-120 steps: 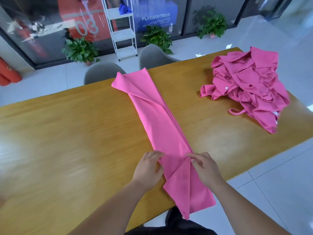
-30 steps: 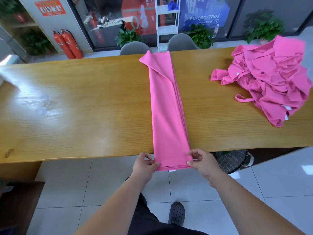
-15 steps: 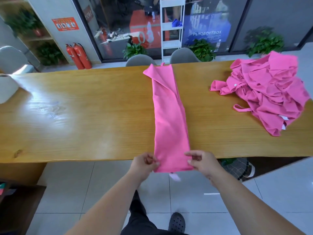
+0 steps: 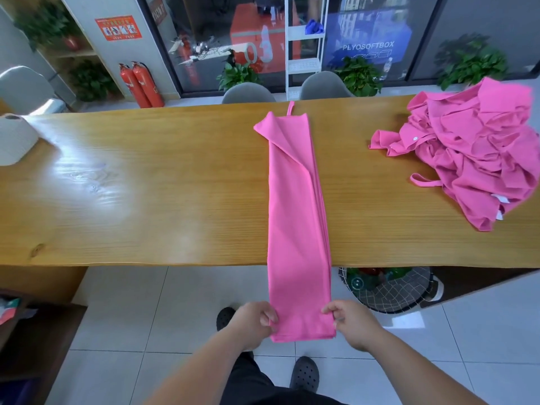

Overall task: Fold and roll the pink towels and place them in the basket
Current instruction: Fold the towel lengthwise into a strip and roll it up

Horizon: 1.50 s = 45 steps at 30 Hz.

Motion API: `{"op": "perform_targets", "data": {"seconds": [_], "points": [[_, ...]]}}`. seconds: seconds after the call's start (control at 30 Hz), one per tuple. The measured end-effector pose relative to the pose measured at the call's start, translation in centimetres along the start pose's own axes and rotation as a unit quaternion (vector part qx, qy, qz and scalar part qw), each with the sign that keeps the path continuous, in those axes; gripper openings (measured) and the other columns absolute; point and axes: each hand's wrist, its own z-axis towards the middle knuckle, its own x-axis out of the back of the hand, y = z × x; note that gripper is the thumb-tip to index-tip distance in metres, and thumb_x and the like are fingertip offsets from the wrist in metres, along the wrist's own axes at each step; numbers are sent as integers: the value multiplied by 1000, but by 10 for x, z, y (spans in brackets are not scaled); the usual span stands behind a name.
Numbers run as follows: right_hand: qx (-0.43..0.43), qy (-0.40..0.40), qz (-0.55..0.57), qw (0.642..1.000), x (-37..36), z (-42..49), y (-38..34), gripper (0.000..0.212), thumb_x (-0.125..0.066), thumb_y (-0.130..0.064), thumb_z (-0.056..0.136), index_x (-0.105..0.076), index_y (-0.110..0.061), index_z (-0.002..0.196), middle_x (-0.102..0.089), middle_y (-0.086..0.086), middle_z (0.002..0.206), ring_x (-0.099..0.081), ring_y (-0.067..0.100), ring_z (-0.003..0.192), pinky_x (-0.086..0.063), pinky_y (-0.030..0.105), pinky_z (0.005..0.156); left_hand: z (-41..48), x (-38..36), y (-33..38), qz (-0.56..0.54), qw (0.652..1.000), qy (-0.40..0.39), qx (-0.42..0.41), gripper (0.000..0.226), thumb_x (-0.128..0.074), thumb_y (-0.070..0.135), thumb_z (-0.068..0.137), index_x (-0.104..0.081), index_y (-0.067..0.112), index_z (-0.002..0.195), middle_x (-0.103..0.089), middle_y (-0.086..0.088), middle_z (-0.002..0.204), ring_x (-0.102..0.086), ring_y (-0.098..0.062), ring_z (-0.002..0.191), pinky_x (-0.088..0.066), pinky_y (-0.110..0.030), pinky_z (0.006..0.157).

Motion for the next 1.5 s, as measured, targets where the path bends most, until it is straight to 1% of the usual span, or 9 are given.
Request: {"op": "perform_targets", "data": {"seconds": [0.1, 0.23, 0.43, 0.67, 0.87, 1.0, 1.13, 1.33, 1.5], "points": [[4, -37, -197, 980, 8, 7, -2, 46, -48, -8, 99, -71, -36, 128, -68, -7, 130, -66, 17, 114, -51, 28, 90, 2, 8, 11, 134, 991, -11, -5, 27, -60, 22, 93, -71, 38, 111, -70, 12, 100, -70, -13, 93, -57, -29, 83], [60, 126, -256, 957, 44, 21, -42, 34, -51, -13, 97, -67, -28, 123, -66, -1, 121, -64, 22, 103, -54, 36, 82, 17, 43, 46, 239, 951, 162, -113, 41, -55, 27, 99, -57, 40, 137, -55, 12, 136, -51, -19, 128, -49, -38, 101], [155, 90, -348, 920, 60, 46, -75, 75, -43, -49, 108, -7, -26, 169, -3, -3, 176, -2, 30, 162, -16, 52, 129, 35, 65, 77, 360, 914, 124, -138, 73, -59, 36, 102, -22, 32, 164, -16, 6, 174, -19, -28, 155, -27, -45, 125], [224, 181, -380, 879, 55, 40, -76, 51, -30, -53, 106, -54, -27, 143, -57, -8, 133, -43, 19, 126, -33, 40, 114, 35, 68, 79, 380, 888, 177, -188, 41, -47, 37, 105, -48, 30, 146, -61, 6, 137, -47, -24, 129, -36, -37, 106], [189, 139, -382, 894, 61, 54, -75, 72, -33, -59, 105, -22, -23, 167, -27, 6, 171, -17, 32, 159, -9, 52, 131, 45, 80, 84, 356, 912, 145, -145, 70, -50, 43, 106, -17, 26, 166, -25, 3, 172, -19, -28, 157, -21, -43, 127], [223, 191, -379, 878, 53, 52, -70, 62, -28, -56, 102, -64, -24, 141, -72, -5, 116, -61, 24, 115, -25, 45, 118, 41, 77, 82, 372, 898, 158, -173, 57, -44, 49, 107, -37, 25, 158, -57, 5, 147, -43, -23, 135, -33, -39, 115], [233, 198, -367, 879, 52, 51, -70, 48, -34, -52, 101, -74, -31, 116, -70, -17, 92, -60, 14, 92, -37, 36, 96, 44, 84, 80, 344, 906, 155, -192, 43, -41, 48, 107, -51, 33, 146, -70, 11, 122, -52, -18, 113, -40, -37, 106], [198, 172, -345, 901, 91, 73, -109, 67, -8, -57, 99, -65, -35, 128, -63, -15, 115, -50, 14, 114, -43, 36, 100, 74, 115, 88, 265, 925, 194, -191, 41, -49, 38, 107, -50, 37, 147, -60, 14, 136, -49, -14, 127, -39, -33, 111], [151, 179, -334, 913, 126, 122, -158, 56, -32, -55, 107, -40, -33, 158, -32, -3, 164, -28, 23, 150, -36, 45, 118, 113, 156, 103, 230, 935, 217, -161, 58, -55, 36, 105, -36, 36, 159, -37, 12, 162, -31, -17, 148, -35, -35, 119]]}}
